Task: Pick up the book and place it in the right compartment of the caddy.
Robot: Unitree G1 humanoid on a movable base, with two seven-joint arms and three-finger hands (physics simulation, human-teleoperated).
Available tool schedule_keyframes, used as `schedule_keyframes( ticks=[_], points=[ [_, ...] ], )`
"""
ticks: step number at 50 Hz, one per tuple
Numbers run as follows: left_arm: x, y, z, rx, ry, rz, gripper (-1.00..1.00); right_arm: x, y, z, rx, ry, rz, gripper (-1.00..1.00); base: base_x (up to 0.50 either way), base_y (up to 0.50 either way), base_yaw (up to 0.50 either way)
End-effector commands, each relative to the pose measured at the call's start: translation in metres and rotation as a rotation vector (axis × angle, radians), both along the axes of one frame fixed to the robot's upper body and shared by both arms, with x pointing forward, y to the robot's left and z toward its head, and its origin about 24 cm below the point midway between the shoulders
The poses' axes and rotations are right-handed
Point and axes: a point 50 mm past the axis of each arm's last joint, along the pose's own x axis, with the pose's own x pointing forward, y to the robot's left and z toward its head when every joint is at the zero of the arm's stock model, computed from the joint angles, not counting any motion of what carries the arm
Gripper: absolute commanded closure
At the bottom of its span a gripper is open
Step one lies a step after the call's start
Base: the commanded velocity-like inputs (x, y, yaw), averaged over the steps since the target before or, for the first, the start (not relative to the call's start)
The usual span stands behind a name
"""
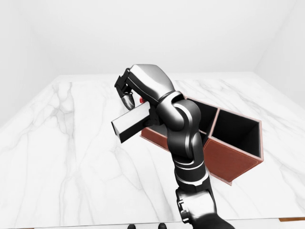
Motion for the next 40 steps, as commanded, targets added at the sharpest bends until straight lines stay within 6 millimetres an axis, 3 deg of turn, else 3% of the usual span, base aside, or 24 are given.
schedule_keyframes(
  ticks=[1, 40],
  points=[
    [0.0, -0.001, 0.0, 0.002, -0.003, -0.001, -1.0, 0.004, -0.013, 0.01, -0.013, -0.034, -0.059, 1.0, 0.0, 0.0, 0.0],
    [0.001, -0.003, -0.002, 0.026, -0.003, 0.016, -1.0, 0.01, -0.046, 0.04, -0.057, -0.118, -0.187, 1.0, 0.0, 0.0, 0.0]
  ],
)
